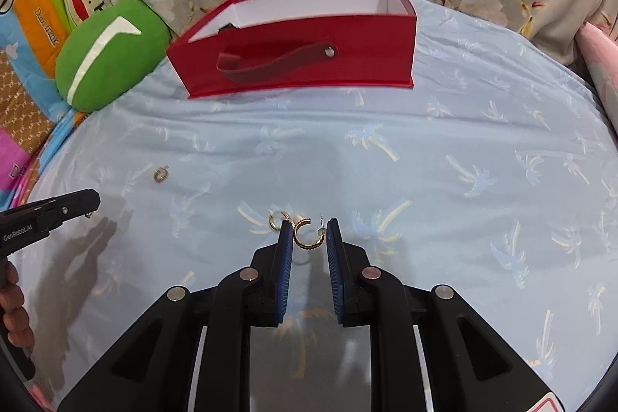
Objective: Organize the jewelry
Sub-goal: 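Carry both earrings over the red box with both tools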
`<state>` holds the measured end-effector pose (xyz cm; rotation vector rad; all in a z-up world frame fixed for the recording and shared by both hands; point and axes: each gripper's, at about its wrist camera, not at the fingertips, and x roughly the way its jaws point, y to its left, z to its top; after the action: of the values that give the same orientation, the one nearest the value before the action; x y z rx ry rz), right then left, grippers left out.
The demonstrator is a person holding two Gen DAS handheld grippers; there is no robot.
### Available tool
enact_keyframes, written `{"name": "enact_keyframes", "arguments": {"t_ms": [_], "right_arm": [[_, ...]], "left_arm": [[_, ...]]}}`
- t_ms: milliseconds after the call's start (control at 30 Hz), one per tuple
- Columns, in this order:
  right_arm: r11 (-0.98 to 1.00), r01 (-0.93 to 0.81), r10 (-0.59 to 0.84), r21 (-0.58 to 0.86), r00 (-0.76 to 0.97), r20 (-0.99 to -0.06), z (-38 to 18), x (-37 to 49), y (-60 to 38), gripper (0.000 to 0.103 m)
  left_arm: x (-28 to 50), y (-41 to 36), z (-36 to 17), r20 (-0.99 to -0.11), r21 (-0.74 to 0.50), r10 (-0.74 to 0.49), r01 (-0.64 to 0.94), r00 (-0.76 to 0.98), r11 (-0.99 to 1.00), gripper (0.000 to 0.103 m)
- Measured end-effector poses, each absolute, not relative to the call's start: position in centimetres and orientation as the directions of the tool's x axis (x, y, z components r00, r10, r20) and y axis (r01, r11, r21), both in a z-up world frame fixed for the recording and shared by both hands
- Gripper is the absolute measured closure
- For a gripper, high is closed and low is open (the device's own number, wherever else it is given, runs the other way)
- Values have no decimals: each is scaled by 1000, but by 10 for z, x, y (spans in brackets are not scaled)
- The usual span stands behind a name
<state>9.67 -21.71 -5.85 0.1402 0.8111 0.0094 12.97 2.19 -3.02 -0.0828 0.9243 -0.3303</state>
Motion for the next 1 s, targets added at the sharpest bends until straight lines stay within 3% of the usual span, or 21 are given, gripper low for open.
{"name": "enact_keyframes", "arguments": {"t_ms": [333,600,733,1000], "right_arm": [[991,-21,99,133,787,-610,11,113,-217,87],[986,-69,140,153,840,-524,74,189,-235,87],[982,-68,152,176,837,-525,91,249,-251,87],[975,-29,159,222,786,-597,82,375,-280,87]], "left_arm": [[154,14,38,-674,-202,-346,289,653,936,86],[226,-23,97,-577,-133,-357,347,735,928,86],[285,-48,116,-547,-140,-392,381,740,914,86],[409,-103,101,-606,-140,-403,407,686,903,86]]}}
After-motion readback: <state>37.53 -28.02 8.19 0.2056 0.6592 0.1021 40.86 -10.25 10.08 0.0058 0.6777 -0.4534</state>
